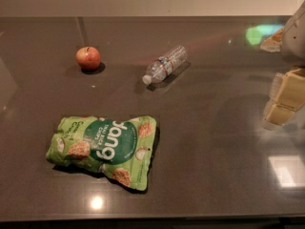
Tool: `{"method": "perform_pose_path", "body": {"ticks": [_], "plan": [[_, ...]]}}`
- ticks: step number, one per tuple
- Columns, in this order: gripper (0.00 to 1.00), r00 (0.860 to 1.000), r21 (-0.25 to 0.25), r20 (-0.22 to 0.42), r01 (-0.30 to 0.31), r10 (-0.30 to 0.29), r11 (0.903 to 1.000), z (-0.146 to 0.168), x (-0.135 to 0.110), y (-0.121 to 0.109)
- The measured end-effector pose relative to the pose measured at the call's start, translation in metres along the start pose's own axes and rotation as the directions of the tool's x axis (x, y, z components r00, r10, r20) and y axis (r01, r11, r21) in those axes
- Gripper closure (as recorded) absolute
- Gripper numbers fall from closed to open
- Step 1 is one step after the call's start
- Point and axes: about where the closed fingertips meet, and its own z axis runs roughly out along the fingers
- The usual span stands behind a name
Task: Place water bottle upright
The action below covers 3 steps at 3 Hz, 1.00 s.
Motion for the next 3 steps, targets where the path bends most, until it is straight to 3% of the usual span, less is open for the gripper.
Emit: {"method": "perform_pose_path", "body": {"ticks": [2, 3], "plan": [[0.00, 1.000, 0.003, 0.001, 0.002, -0.002, 1.0000, 0.000, -0.001, -0.001], [0.00, 0.998, 0.001, 0.035, 0.042, -0.042, 0.9991, 0.004, -0.013, -0.014]]}}
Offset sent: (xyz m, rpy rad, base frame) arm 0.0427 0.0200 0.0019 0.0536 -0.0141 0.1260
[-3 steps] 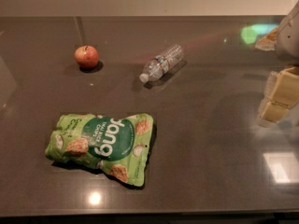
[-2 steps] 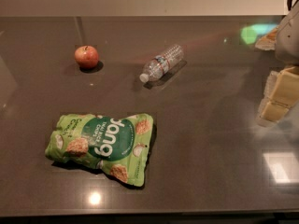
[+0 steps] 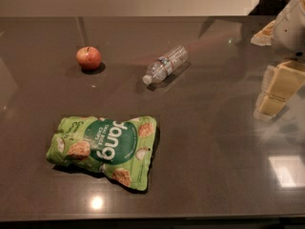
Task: Place water bottle upright
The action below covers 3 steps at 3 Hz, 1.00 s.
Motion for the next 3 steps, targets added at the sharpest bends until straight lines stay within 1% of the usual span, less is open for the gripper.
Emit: {"method": "perform_pose_path", "body": {"ticks": [1, 2, 3], "plan": [[0.00, 0.996, -0.017, 0.032, 0.084, -0.083, 0.9963, 0.013, -0.017, -0.026], [0.00, 0.979, -0.027, 0.076, 0.194, -0.191, 0.9807, 0.030, -0.042, -0.063], [0.00, 0.951, -0.027, 0.112, 0.292, -0.287, 0.9562, 0.050, -0.067, -0.090]]}}
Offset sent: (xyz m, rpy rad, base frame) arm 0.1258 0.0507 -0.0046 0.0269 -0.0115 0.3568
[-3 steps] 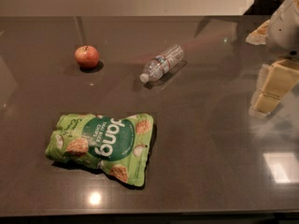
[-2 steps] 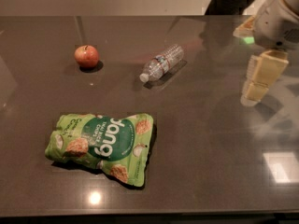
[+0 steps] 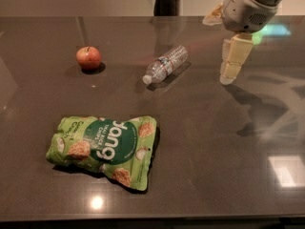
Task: Place water bottle upright
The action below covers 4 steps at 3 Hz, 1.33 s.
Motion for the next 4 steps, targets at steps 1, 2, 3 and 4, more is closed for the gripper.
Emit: {"method": "perform_pose_path", "body": {"ticks": [1, 2, 3, 4], "plan": [[0.00, 0.995, -0.020, 0.008, 0.096, -0.096, 0.9952, 0.027, -0.013, -0.028], [0.00, 0.984, -0.040, 0.006, 0.181, -0.181, 0.9827, 0.054, -0.024, -0.046], [0.00, 0.968, -0.058, -0.003, 0.251, -0.251, 0.9663, 0.076, -0.035, -0.059], [0.00, 0.949, -0.079, -0.006, 0.315, -0.316, 0.9458, 0.092, -0.048, -0.073]]}}
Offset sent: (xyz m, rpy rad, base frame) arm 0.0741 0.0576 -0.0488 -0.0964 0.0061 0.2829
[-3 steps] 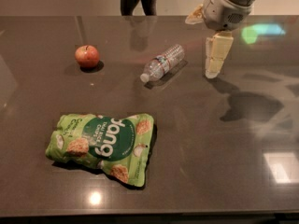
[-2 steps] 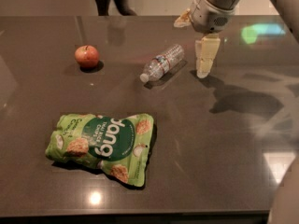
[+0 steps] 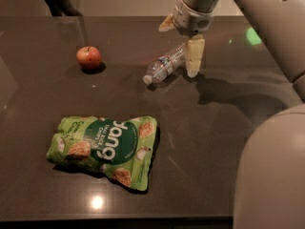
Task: Place water bottle upright
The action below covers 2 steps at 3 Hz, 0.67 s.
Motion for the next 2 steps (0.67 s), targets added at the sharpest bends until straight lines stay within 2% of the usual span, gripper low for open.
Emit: {"method": "perform_pose_path", "body": {"ticks": [1, 2], "plan": [[0.00, 0.996, -0.009, 0.002, 0.086, -0.086, 0.9962, 0.013, -0.009, -0.015], [0.00, 0.984, -0.035, 0.005, 0.176, -0.176, 0.9838, 0.027, -0.015, -0.022]]}}
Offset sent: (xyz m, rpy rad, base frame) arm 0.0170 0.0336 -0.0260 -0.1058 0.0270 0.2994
